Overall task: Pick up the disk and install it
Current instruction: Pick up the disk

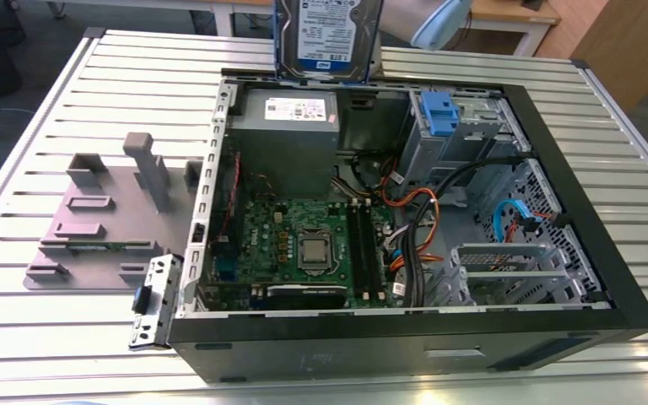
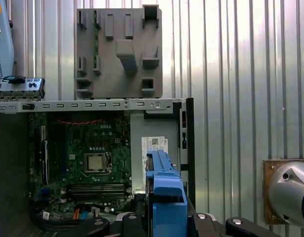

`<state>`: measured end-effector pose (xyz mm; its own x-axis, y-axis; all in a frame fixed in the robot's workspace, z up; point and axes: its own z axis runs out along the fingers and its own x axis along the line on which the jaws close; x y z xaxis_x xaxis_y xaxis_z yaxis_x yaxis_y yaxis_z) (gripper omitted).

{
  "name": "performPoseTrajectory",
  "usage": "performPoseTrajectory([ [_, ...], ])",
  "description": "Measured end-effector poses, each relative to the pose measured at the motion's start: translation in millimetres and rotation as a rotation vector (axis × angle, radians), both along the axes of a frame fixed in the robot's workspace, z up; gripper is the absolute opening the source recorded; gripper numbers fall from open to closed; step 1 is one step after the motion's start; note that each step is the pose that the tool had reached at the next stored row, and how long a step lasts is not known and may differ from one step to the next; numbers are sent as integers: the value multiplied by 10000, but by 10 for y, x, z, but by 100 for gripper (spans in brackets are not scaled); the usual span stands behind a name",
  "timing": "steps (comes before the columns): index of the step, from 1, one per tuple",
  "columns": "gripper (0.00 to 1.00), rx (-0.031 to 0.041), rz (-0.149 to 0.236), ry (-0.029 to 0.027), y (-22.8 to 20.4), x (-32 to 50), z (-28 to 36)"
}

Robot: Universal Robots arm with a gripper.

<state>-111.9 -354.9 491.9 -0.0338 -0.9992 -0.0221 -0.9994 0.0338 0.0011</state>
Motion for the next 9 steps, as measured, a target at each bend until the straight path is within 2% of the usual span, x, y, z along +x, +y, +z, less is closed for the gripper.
performPoseTrajectory([
  [9,36,1,0,-1,0,29,-1],
])
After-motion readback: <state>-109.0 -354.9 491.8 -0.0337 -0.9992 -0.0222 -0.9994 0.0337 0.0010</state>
